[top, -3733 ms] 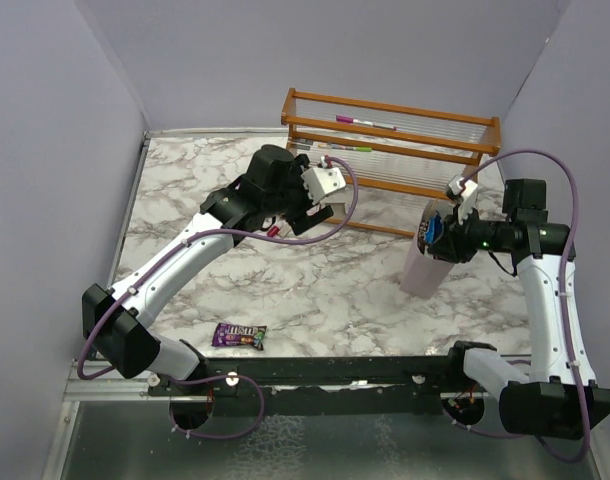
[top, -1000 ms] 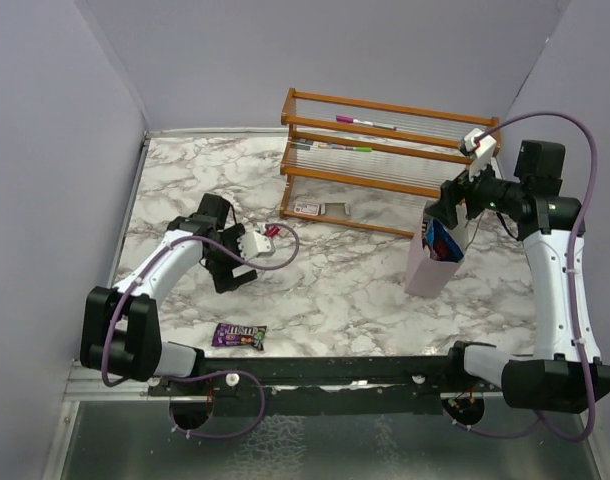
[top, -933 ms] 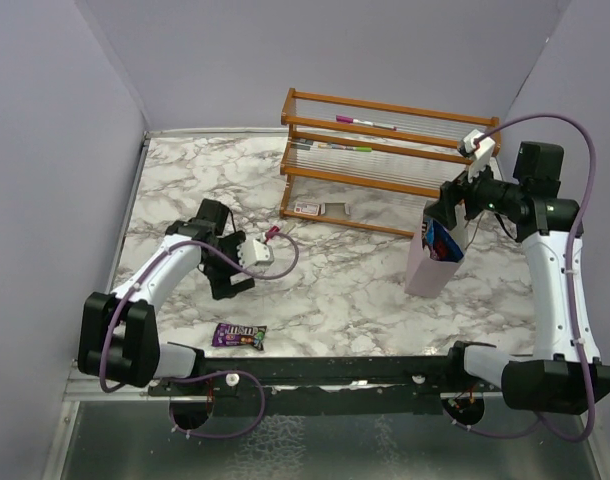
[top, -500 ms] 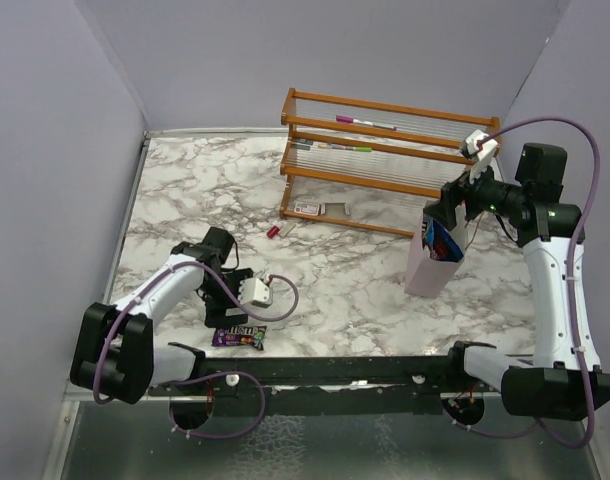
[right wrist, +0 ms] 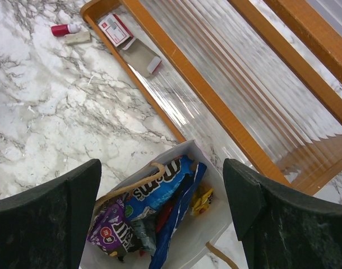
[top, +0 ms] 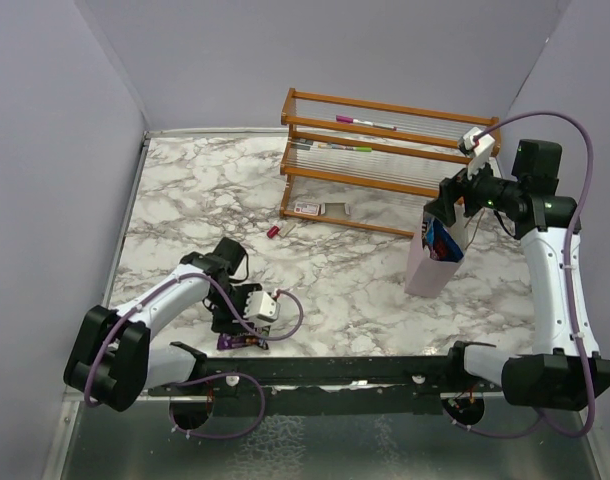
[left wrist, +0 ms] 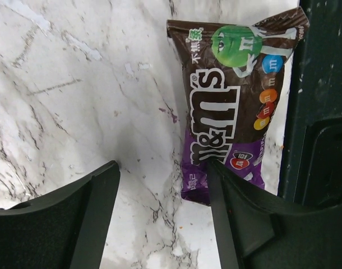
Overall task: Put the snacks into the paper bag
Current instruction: Move the snack to the center of the board.
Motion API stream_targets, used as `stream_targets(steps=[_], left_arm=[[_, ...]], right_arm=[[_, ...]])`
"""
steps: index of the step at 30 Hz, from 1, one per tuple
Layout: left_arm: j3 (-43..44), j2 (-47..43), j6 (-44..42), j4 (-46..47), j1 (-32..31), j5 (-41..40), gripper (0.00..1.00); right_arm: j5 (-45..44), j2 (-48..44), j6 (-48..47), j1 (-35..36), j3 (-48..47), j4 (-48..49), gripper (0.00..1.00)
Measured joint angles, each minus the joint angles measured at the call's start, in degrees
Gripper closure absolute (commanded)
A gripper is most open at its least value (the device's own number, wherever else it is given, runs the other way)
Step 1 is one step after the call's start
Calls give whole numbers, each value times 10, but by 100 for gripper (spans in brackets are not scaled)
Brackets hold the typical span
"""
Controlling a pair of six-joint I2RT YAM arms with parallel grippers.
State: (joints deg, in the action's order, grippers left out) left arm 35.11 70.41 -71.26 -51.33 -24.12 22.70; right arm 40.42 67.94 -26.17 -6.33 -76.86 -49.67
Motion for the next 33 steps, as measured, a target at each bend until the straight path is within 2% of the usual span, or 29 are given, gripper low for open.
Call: stream_targets(steps=[4, 8, 18, 22, 26, 30, 33], left_arm=[[-2, 1, 40, 28, -12, 19, 47], [0, 14, 97, 75, -34, 42, 52], [44, 95, 289, 256, -107, 49, 52], [94, 131, 357, 293, -113, 35, 44], [131, 127, 368, 292, -112, 32, 32], [155, 106, 313, 243, -112, 45, 17], [168, 101, 242, 179, -116, 60, 10]], right_arm=[[-10, 0, 0, 0, 0, 0, 11], [-20, 0, 0, 0, 0, 0, 11], [-39, -5, 0, 0, 0, -3, 11], [-42, -6, 0, 0, 0, -8, 11], [-43, -10, 0, 0, 0, -17, 11], [-43, -12, 0, 0, -1, -23, 11], [-43, -13, 0, 0, 0, -27, 11]])
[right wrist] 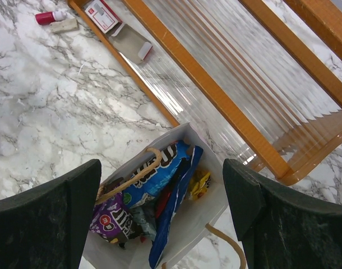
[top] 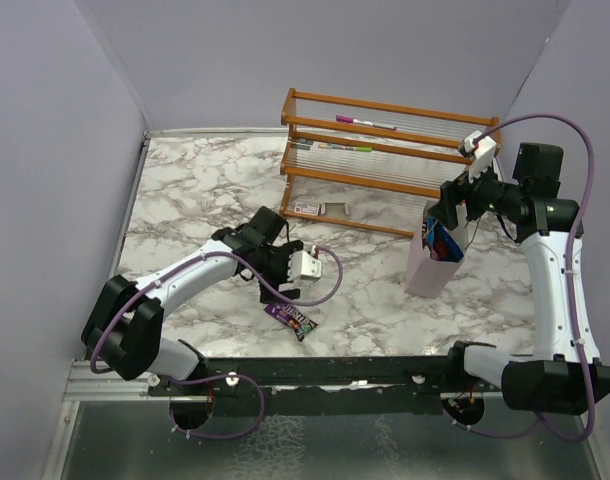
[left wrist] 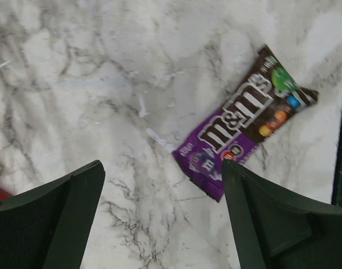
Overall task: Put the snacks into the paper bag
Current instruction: Move the snack to the center of the board, then pick up the snack from the center of the board.
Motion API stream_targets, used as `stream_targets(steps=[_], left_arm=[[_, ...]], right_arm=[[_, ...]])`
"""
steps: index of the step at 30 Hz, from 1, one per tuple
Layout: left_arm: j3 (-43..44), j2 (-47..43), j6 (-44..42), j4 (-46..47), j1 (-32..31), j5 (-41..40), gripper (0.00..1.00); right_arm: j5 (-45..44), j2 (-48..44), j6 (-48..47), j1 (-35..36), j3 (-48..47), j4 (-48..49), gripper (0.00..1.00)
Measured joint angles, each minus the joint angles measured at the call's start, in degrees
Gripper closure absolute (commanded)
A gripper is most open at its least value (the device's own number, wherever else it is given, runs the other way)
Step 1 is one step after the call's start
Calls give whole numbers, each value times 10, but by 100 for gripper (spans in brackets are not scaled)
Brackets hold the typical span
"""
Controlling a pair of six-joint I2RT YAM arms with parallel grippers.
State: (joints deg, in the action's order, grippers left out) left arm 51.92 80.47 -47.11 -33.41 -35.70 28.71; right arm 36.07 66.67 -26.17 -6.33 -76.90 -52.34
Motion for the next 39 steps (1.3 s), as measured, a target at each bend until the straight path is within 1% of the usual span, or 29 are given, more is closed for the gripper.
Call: stream_targets(steps=[2, 5, 8, 11, 17, 24, 28, 32, 35, 39], left_arm=[[0, 0, -48, -45, -8, 5, 8], [0, 0, -106, -97, -22, 10, 8], [-7, 0, -139, -115, -35, 17, 11], [-24, 0, -154, -111, -51, 19, 13], [-57, 7, -156, -68, -85, 19, 18], [-78, 22, -140, 5, -109, 18, 24], [-92, 32, -134, 26, -118, 15, 29], [-95, 33, -128, 29, -120, 13, 38], [-96, 31, -124, 30, -120, 10, 40], [-96, 30, -109, 34, -120, 7, 51]], right_arm=[[0, 0, 0, 0, 0, 0, 11], [0, -3, 0, 0, 3, 0, 11], [0, -8, 0, 0, 7, 0, 11], [0, -11, 0, 0, 7, 0, 11], [6, -19, 5, 0, -2, -16, 11], [39, -30, 9, 0, -36, -39, 12], [46, -32, 9, 0, -37, -45, 12], [51, -31, 9, 0, -37, -47, 12], [55, -31, 9, 0, -35, -47, 14], [64, -33, 4, 0, -26, -46, 14]])
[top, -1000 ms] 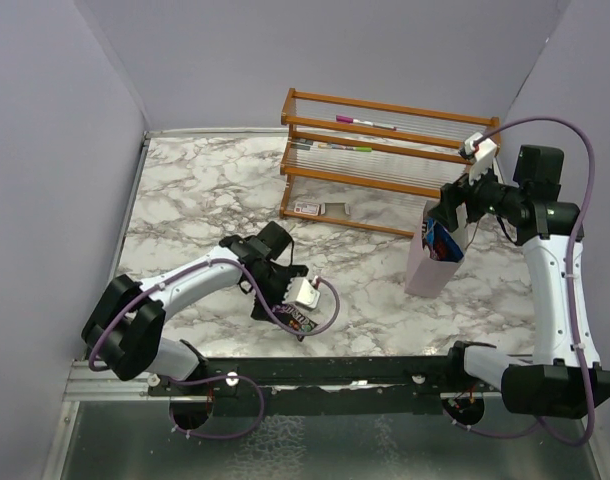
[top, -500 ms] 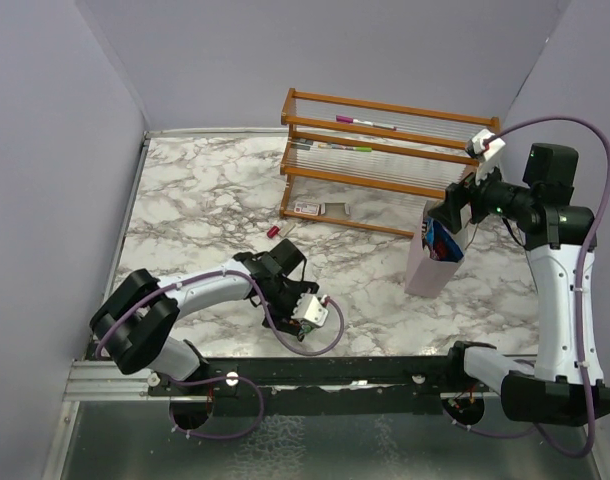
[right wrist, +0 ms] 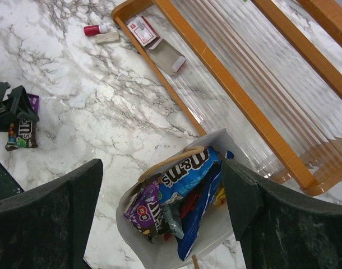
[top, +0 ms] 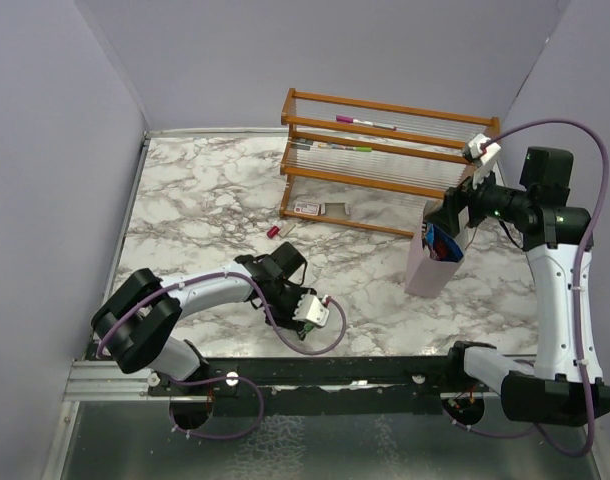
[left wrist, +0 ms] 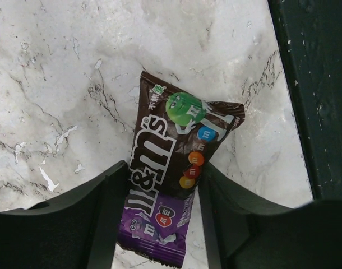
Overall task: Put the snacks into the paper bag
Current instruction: Pick up the snack from the center of the board.
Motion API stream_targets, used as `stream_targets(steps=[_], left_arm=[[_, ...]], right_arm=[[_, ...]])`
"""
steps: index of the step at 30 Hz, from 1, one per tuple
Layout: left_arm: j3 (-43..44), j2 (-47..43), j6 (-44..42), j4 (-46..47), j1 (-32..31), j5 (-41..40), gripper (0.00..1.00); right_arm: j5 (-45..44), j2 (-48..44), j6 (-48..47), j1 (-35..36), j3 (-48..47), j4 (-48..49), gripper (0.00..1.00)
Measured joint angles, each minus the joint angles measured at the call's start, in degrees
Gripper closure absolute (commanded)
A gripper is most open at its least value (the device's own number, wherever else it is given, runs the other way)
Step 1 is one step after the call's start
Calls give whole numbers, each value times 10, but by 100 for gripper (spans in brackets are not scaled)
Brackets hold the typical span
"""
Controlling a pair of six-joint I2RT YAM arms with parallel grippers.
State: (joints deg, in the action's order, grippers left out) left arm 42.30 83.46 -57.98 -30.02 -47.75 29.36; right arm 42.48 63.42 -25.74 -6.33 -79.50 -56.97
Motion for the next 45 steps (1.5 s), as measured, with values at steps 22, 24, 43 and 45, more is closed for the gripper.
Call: stream_targets(steps=[22, 24, 43, 45], left_arm=[[237, 29, 99, -18, 3, -4, 60], [284, 39, 106, -29, 4, -6, 60], [533, 73, 272, 6, 5, -52, 63], [553, 79, 289, 17, 5, -55, 64]], right_arm=[[170, -58, 95, 0, 67, 104, 19], [182, -57, 113, 0, 61, 117, 19], [206, -40, 315, 0, 45, 223, 26], [209, -27, 327, 0, 37, 225, 27]])
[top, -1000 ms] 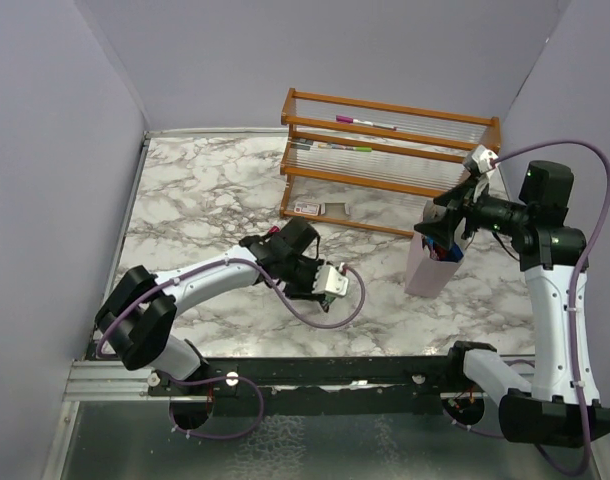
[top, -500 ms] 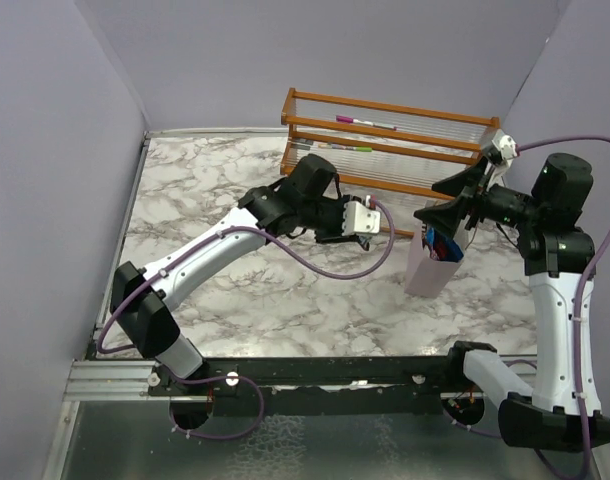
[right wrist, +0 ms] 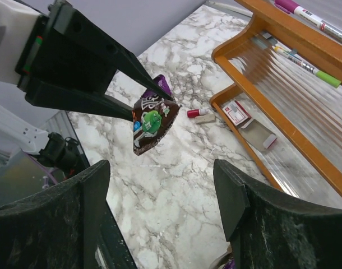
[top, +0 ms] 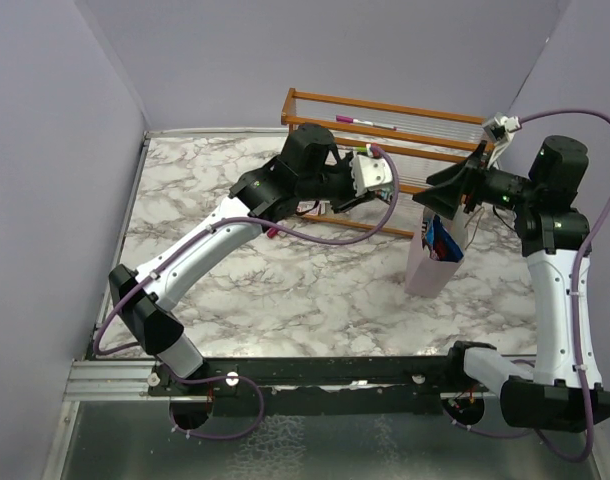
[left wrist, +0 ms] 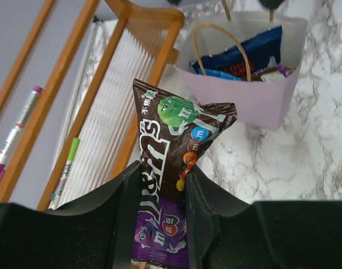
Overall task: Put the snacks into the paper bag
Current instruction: Pick up the snack from the center of the board, then place the snack in the paper bag.
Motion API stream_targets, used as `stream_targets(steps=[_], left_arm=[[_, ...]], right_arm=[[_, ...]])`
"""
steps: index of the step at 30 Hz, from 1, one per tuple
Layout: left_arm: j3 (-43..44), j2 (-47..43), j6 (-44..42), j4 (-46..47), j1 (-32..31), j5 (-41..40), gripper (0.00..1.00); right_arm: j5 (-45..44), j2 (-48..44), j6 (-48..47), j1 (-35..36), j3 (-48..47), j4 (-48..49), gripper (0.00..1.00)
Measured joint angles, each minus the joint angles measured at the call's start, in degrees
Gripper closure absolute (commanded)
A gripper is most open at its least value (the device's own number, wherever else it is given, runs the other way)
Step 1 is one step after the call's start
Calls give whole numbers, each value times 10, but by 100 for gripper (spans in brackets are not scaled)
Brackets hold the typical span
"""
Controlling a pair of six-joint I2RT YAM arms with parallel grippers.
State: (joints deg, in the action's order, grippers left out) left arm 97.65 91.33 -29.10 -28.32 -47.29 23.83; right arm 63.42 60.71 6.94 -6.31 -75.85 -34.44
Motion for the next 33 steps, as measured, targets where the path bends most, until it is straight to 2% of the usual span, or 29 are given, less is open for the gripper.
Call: stream_targets(steps=[10, 19, 23, 28, 33], left_arm=[[57, 26, 44, 28, -16, -3, 64], [68, 56, 52, 30, -30, -10, 64], [68, 56, 52, 30, -33, -14, 64], [68, 56, 52, 30, -37, -19, 64], [68, 57, 52, 30, -40, -25, 63]], right_arm=[[33, 49, 59, 9, -11, 19, 30], [50, 68, 91, 20, -9, 37, 53], [51, 68, 98, 22, -3, 48, 67], [51, 69, 107, 22, 9, 62, 74], [50, 69, 108, 22, 15, 72, 89]])
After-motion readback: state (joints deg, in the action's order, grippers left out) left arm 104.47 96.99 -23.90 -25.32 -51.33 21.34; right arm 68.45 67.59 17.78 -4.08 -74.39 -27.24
